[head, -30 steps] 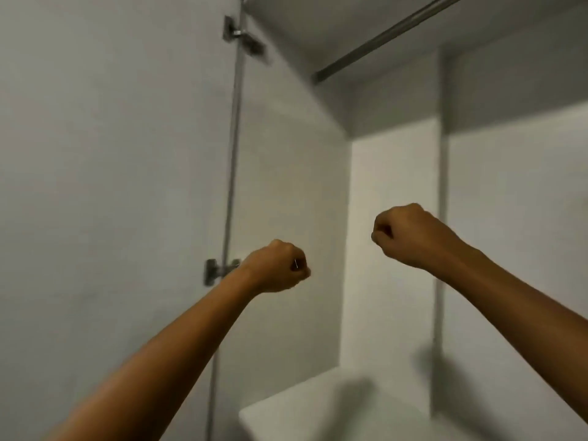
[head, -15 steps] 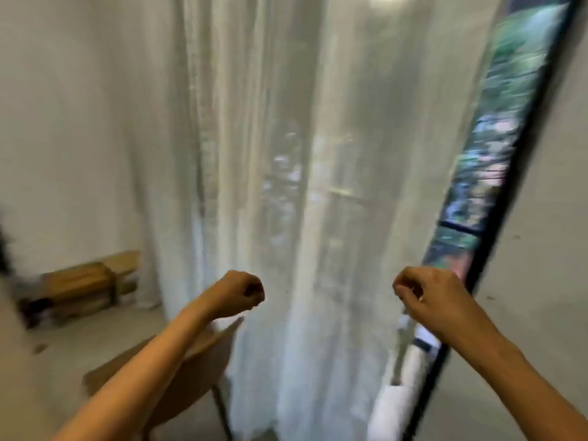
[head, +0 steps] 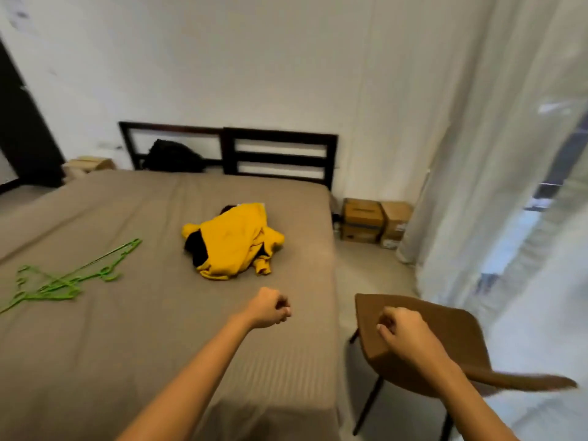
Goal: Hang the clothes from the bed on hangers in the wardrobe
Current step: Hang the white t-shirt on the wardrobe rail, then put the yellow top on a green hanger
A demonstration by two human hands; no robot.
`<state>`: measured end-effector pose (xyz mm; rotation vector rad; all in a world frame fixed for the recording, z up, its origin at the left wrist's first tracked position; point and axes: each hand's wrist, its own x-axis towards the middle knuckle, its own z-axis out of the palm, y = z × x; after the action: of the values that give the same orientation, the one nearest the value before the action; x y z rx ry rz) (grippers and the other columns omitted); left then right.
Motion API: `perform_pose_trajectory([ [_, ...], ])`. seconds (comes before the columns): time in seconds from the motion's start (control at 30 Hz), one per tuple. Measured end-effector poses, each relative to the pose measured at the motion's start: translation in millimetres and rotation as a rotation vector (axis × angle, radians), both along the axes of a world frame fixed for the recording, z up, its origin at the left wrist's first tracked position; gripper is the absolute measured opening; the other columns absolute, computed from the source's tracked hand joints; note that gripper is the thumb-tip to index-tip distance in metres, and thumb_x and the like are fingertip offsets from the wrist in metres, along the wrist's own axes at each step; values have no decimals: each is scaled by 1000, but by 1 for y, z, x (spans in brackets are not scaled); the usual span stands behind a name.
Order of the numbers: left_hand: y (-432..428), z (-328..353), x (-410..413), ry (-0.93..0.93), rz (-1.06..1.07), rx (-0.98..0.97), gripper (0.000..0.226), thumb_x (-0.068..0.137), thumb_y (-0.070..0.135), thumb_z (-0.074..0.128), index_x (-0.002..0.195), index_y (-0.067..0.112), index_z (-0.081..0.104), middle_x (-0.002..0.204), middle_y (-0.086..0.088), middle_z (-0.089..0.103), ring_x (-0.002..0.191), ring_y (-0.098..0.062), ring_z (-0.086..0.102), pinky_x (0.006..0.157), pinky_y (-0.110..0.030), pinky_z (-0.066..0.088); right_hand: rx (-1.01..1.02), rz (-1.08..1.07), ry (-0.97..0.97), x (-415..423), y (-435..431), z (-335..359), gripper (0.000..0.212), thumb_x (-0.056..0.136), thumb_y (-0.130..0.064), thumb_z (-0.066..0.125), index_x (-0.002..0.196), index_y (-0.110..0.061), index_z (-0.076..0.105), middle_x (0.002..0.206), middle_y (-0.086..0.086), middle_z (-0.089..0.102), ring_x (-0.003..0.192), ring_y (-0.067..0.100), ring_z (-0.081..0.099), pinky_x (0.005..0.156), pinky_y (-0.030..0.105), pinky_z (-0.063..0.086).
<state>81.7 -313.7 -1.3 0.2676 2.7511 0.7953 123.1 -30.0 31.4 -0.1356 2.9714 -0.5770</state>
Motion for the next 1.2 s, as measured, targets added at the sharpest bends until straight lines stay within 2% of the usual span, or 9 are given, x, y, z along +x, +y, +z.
perform_pose_trajectory([
  [0.23,-83,-49,-15,-58,296,112,11,90,13,56,83,13,64,70,7,62,56,5,57,63,-19,48,34,269,-171,-101,-110,-60,21,93,-20,51,106,-10,62,103,9,66,91,23,63,77,32,51],
  [0.53,-213,-103,-89,-124,407,179,13,91,17,56,89,9,65,82,-5,67,72,-13,61,70,-27,49,74,318,-258,-201,-256,-130,26,92,-17,50,116,-8,56,117,11,57,102,26,58,81,32,47],
  [0.67,-282,-136,-129,-184,382,178,32,80,33,53,87,4,64,87,-13,68,79,-26,64,76,-39,50,50,233,-362,-238,-328,-166,28,90,-17,51,115,-8,56,118,12,58,104,27,58,76,30,45],
  [0.8,-335,-159,-166,-228,295,169,12,88,19,58,77,25,59,79,-1,64,66,-5,57,74,-30,49,-14,150,-418,-283,-388,-194,33,91,-20,54,120,-4,53,118,14,58,108,26,56,64,24,35],
  [0.9,-366,-177,-191,-228,290,205,11,82,29,56,72,29,53,71,9,59,58,5,53,69,-26,46,-78,42,-441,-324,-419,-215,40,92,-23,54,125,-2,49,122,15,56,112,28,53,73,27,39],
  [0.97,-379,-191,-209,-220,320,232,15,85,26,59,72,28,53,70,11,58,59,7,54,66,-23,44,-139,-23,-444,-355,-435,-227,34,92,-23,54,116,1,51,109,16,58,104,32,55,76,33,41],
  [1.03,-386,-210,-225,-216,372,282,18,88,16,60,75,28,56,73,10,61,62,3,56,66,-20,44,-233,-119,-411,-388,-447,-242,18,89,-22,58,84,-8,49,78,6,50,88,30,51,67,34,34],
  [1.1,-388,-228,-238,-213,444,375,15,88,12,60,78,23,59,75,7,65,64,0,60,69,-23,47,-354,-198,-379,-420,-458,-254,27,80,-31,63,72,-17,42,71,2,44,85,28,47,66,34,30],
  [1.2,-385,-250,-246,-225,521,499,5,81,22,63,77,23,60,80,2,70,71,-5,64,75,-30,51,-495,-368,-351,-458,-472,-280,54,83,-27,68,123,1,44,123,21,53,116,38,48,84,38,38],
])
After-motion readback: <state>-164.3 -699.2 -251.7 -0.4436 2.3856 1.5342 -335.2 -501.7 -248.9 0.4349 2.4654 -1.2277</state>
